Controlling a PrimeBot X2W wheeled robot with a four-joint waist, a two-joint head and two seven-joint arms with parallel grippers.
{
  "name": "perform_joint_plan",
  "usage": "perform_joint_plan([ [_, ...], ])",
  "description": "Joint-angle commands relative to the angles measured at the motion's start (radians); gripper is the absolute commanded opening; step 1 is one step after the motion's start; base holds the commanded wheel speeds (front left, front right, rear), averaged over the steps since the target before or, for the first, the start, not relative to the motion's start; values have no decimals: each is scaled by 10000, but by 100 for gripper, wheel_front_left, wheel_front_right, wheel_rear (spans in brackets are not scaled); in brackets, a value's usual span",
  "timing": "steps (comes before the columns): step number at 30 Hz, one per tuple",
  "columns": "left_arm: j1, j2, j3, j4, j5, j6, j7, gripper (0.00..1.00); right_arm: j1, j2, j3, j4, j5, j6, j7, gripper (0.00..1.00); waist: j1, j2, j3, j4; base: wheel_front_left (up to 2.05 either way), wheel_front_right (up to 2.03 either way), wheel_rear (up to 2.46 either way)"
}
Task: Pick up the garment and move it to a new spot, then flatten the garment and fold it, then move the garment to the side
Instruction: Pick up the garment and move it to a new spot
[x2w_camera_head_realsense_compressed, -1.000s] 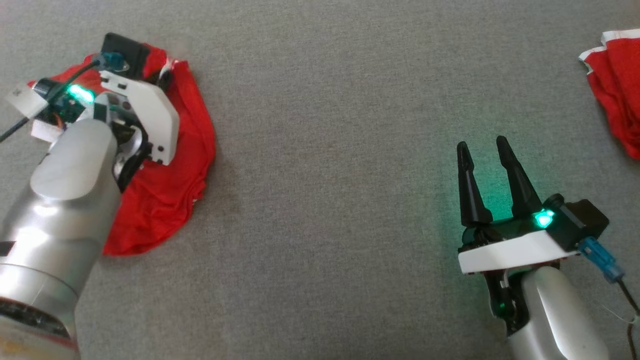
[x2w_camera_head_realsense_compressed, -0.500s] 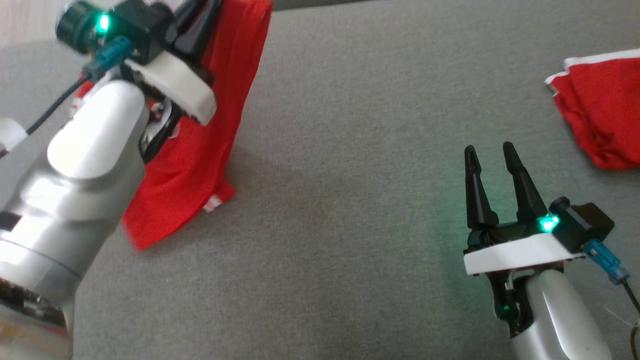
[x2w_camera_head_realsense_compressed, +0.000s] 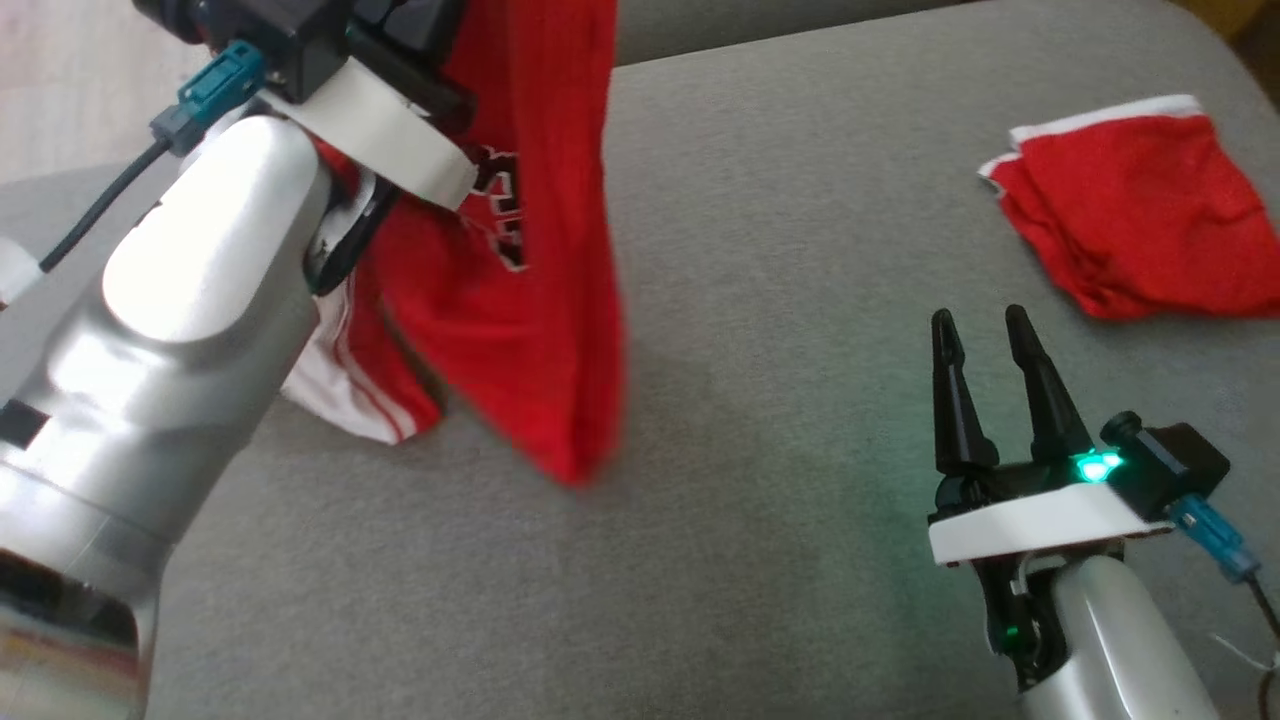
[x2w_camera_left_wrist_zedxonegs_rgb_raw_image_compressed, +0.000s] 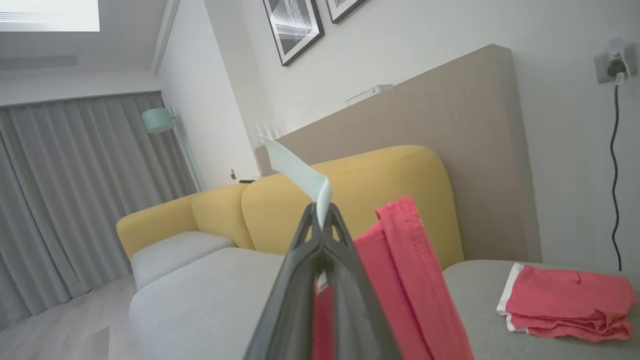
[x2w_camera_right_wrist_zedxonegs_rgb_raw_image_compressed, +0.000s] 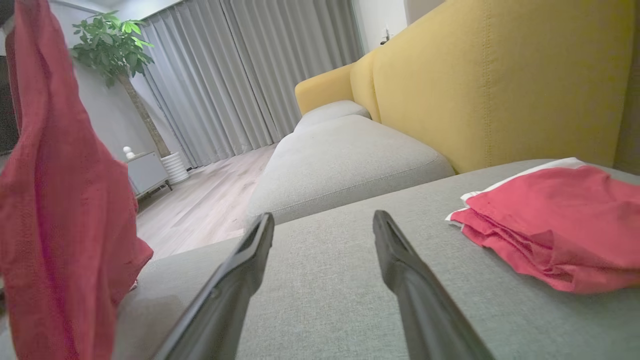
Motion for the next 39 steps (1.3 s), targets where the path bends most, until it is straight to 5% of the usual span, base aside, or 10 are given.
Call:
perform_joint_plan([
  [1, -796, 211, 459, -365, 8, 142, 3, 0, -185, -26, 270, -377, 86, -7, -107, 100, 1, -1, 71, -281, 0, 0, 0],
  [13, -2072, -381, -60, -489, 716, 379, 344, 0, -717, -26, 853, -834, 780, -7, -107, 100, 1, -1, 1180, -2193, 0, 0, 0],
  [25, -3531, -377, -1012, 3062, 1631, 30, 478, 0, -1025, -26, 1937, -1320, 1546, -7, -107, 100, 1, -1, 2349, -3596, 0, 0, 0],
  [28, -3781, -259, -1063, 4024, 1725, 41, 397, 20, -1032, -26, 2243, -1343, 1626, -7, -107, 100, 1, -1, 2511, -3720, 0, 0, 0],
  [29, -3837, -224, -1050, 4302, 1751, 129, 347, 45, -1031, -26, 2333, -1342, 1633, -7, -107, 100, 1, -1, 2537, -3737, 0, 0, 0],
  [30, -3878, -218, -1017, 4550, 1753, 245, 297, 100, -1024, -26, 2396, -1352, 1640, -7, -107, 100, 1, -1, 2569, -3733, 0, 0, 0],
  [35, -3999, -324, -969, 5312, 1811, 667, 47, 100, -1048, -26, 2463, -1382, 1580, -7, -107, 100, 1, -1, 2648, -3474, 0, 0, 0],
  [39, -3946, -657, -692, 5313, 1495, 548, -102, 100, -1127, -26, 2228, -1345, 1381, -7, -107, 100, 1, -1, 2501, -2911, 0, 0, 0],
])
